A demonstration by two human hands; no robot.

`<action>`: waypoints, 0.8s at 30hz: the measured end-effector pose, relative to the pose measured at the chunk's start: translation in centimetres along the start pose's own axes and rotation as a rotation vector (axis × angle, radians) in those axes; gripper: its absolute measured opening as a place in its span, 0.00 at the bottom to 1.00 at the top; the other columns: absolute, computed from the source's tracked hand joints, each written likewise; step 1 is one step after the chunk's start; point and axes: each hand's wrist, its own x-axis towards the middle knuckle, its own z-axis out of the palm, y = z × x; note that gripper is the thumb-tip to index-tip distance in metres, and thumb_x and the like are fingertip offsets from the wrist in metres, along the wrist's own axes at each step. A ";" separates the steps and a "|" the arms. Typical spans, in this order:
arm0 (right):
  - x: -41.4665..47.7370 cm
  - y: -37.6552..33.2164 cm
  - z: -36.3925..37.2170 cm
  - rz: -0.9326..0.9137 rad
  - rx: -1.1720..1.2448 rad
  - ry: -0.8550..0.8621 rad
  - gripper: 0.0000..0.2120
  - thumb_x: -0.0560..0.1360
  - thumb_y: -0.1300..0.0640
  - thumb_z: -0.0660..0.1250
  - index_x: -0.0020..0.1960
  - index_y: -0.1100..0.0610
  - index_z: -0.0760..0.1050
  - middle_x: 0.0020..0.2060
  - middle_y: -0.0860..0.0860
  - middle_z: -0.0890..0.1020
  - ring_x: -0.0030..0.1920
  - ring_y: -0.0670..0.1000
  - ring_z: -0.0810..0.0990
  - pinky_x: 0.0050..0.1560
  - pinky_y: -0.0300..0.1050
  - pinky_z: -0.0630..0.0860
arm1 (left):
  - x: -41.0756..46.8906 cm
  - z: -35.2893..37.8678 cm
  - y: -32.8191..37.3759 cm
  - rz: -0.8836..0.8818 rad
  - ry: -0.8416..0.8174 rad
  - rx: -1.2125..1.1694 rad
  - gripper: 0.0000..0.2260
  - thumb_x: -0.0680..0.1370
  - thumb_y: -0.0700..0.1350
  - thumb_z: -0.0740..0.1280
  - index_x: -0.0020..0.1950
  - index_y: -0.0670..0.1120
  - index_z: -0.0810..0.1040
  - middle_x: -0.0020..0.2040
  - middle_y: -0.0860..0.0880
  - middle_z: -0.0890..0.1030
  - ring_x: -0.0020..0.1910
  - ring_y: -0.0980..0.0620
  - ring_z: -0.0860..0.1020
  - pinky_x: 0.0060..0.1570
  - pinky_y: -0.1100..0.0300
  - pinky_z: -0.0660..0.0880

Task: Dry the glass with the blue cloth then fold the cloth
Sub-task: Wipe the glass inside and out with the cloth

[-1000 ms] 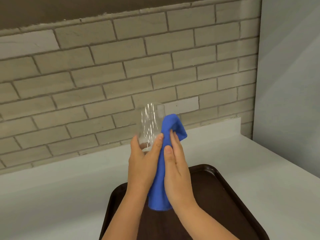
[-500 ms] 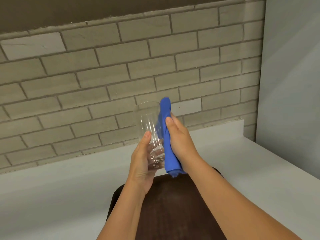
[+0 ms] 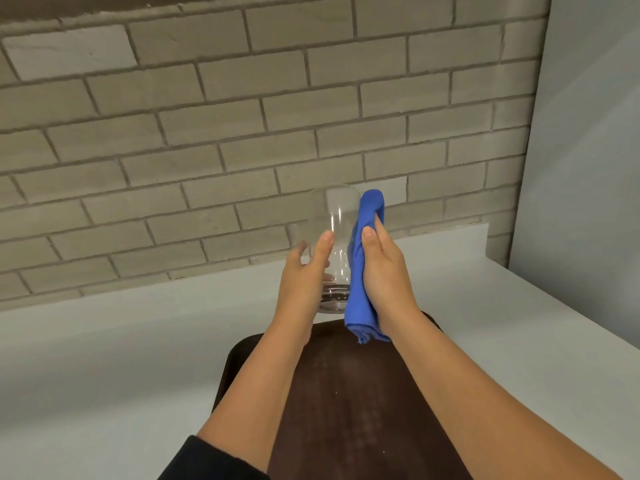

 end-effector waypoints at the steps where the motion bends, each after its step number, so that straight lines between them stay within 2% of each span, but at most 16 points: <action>1: -0.2 0.1 0.0 -0.001 -0.016 -0.001 0.20 0.79 0.50 0.48 0.71 0.47 0.55 0.69 0.50 0.67 0.64 0.49 0.69 0.64 0.45 0.67 | -0.2 0.1 -0.2 0.018 0.009 0.028 0.29 0.73 0.62 0.59 0.71 0.49 0.62 0.60 0.45 0.76 0.50 0.48 0.78 0.53 0.49 0.75; 3: -0.8 0.2 0.0 -0.012 -0.040 -0.019 0.21 0.79 0.51 0.48 0.72 0.48 0.53 0.70 0.52 0.65 0.67 0.50 0.67 0.67 0.45 0.65 | -0.5 0.4 -0.4 0.024 0.008 0.046 0.26 0.76 0.60 0.56 0.71 0.51 0.60 0.61 0.45 0.75 0.45 0.53 0.77 0.48 0.54 0.75; 6: -1.9 0.3 0.3 -0.095 -0.049 -0.060 0.22 0.79 0.51 0.48 0.72 0.46 0.50 0.74 0.49 0.56 0.73 0.47 0.56 0.72 0.44 0.57 | -0.9 0.4 -0.5 0.008 -0.020 0.003 0.27 0.75 0.61 0.58 0.70 0.50 0.63 0.62 0.46 0.76 0.47 0.54 0.79 0.43 0.59 0.76; 7: -2.4 0.3 0.4 -0.130 -0.051 -0.079 0.22 0.79 0.51 0.48 0.72 0.44 0.48 0.75 0.46 0.52 0.73 0.43 0.52 0.71 0.38 0.55 | -1.0 0.3 -0.5 0.004 -0.029 -0.028 0.28 0.73 0.61 0.60 0.69 0.49 0.65 0.62 0.46 0.77 0.50 0.52 0.79 0.44 0.58 0.78; 9: -3.2 0.4 0.5 -0.177 -0.065 -0.118 0.21 0.79 0.50 0.48 0.69 0.38 0.45 0.74 0.41 0.46 0.71 0.36 0.46 0.63 0.22 0.51 | -1.2 -0.1 -0.8 0.003 -0.061 -0.102 0.31 0.69 0.63 0.64 0.67 0.47 0.70 0.61 0.45 0.79 0.54 0.49 0.80 0.51 0.53 0.78; 11: -3.3 0.2 0.6 -0.217 -0.118 -0.151 0.21 0.79 0.50 0.48 0.66 0.36 0.44 0.74 0.41 0.44 0.69 0.33 0.44 0.60 0.20 0.48 | -1.5 -0.3 -1.0 -0.001 -0.102 -0.209 0.33 0.63 0.64 0.67 0.63 0.48 0.74 0.57 0.45 0.82 0.52 0.49 0.82 0.49 0.55 0.79; 13: -2.4 -0.5 0.6 -0.260 -0.193 -0.174 0.22 0.79 0.52 0.49 0.70 0.40 0.47 0.75 0.43 0.44 0.68 0.33 0.44 0.59 0.19 0.47 | -1.6 -0.4 -1.2 -0.051 -0.155 -0.333 0.34 0.58 0.65 0.69 0.59 0.49 0.78 0.51 0.47 0.84 0.49 0.50 0.83 0.44 0.57 0.79; 15: -1.0 -1.5 0.5 -0.246 -0.182 -0.186 0.22 0.79 0.53 0.50 0.72 0.45 0.51 0.75 0.45 0.48 0.69 0.36 0.47 0.61 0.18 0.48 | -1.3 -0.7 -1.4 -0.112 -0.201 -0.445 0.33 0.57 0.64 0.70 0.58 0.49 0.79 0.49 0.47 0.85 0.49 0.48 0.83 0.47 0.53 0.79; 17: 0.1 -2.1 0.3 -0.142 -0.085 -0.192 0.21 0.79 0.52 0.50 0.71 0.47 0.55 0.74 0.47 0.57 0.70 0.42 0.58 0.67 0.32 0.57 | -1.0 -0.9 -1.8 -0.138 -0.223 -0.508 0.32 0.58 0.64 0.70 0.58 0.50 0.78 0.48 0.46 0.85 0.48 0.46 0.83 0.50 0.48 0.79; 18: 0.3 -2.1 0.3 -0.082 -0.036 -0.199 0.20 0.79 0.51 0.51 0.71 0.46 0.57 0.71 0.47 0.64 0.67 0.44 0.65 0.64 0.37 0.63 | -0.9 -1.1 -2.0 -0.138 -0.233 -0.521 0.30 0.59 0.64 0.69 0.57 0.51 0.78 0.47 0.47 0.86 0.47 0.47 0.84 0.48 0.48 0.80; 20: -0.2 -1.6 0.1 -0.011 0.007 -0.202 0.19 0.78 0.49 0.51 0.69 0.45 0.61 0.61 0.45 0.73 0.55 0.42 0.74 0.53 0.36 0.70 | -1.0 -1.4 -2.4 -0.137 -0.264 -0.552 0.27 0.61 0.65 0.68 0.55 0.52 0.79 0.45 0.48 0.86 0.45 0.48 0.84 0.42 0.51 0.81; 22: -1.7 -0.4 0.1 0.004 0.028 -0.193 0.18 0.78 0.48 0.52 0.67 0.43 0.63 0.52 0.41 0.76 0.50 0.41 0.76 0.49 0.36 0.73 | -1.1 -1.6 -3.0 -0.166 -0.260 -0.576 0.28 0.60 0.66 0.68 0.54 0.52 0.80 0.45 0.48 0.86 0.44 0.49 0.84 0.40 0.53 0.81; 24: -3.3 1.0 0.2 -0.009 0.022 -0.191 0.18 0.78 0.48 0.52 0.67 0.41 0.62 0.48 0.39 0.77 0.49 0.41 0.78 0.49 0.36 0.75 | -1.0 -1.9 -3.5 -0.180 -0.258 -0.586 0.27 0.60 0.67 0.68 0.52 0.51 0.80 0.43 0.49 0.86 0.41 0.50 0.84 0.38 0.55 0.80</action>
